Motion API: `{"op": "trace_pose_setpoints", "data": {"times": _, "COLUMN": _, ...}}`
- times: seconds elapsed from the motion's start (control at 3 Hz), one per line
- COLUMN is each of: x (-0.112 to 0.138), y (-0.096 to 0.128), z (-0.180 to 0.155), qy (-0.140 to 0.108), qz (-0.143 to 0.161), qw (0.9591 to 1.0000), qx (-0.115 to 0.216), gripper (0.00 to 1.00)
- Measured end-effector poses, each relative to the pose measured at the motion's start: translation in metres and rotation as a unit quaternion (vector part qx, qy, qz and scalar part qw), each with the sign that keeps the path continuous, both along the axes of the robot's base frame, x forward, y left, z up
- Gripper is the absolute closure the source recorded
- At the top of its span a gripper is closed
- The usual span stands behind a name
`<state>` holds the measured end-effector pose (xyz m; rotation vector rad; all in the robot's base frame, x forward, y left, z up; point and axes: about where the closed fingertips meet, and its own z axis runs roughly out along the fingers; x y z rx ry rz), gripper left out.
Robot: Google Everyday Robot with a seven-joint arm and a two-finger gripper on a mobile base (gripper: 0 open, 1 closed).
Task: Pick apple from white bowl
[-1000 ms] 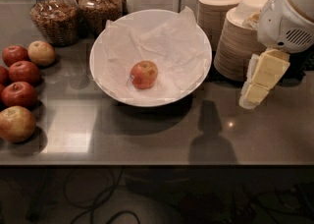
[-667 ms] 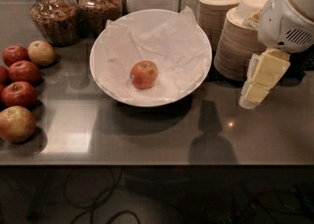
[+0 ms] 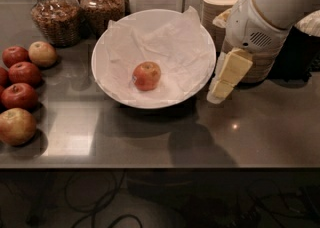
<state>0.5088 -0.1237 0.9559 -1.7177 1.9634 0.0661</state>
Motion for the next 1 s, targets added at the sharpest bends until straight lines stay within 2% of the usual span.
{"op": "trace_pose_setpoints", "data": {"times": 0.33, "x": 0.014, "y": 0.032, "z": -0.002, "qy": -0.005, "qz": 0.035, "qw": 0.9985, "qx": 0.041, "gripper": 0.00}}
{"op": "trace_pose_setpoints", "data": {"times": 0.67, "x": 0.022, "y": 0.061, "z": -0.004, "qy": -0.010, "qz": 0.068, "qw": 0.9955, "qx": 0.064, "gripper": 0.00}}
{"op": "trace_pose_setpoints", "data": {"times": 1.0, "x": 0.029, "y": 0.083, "z": -0.009, "qy": -0.013, "qz": 0.093, "qw": 0.9929, "qx": 0.073, "gripper": 0.06}}
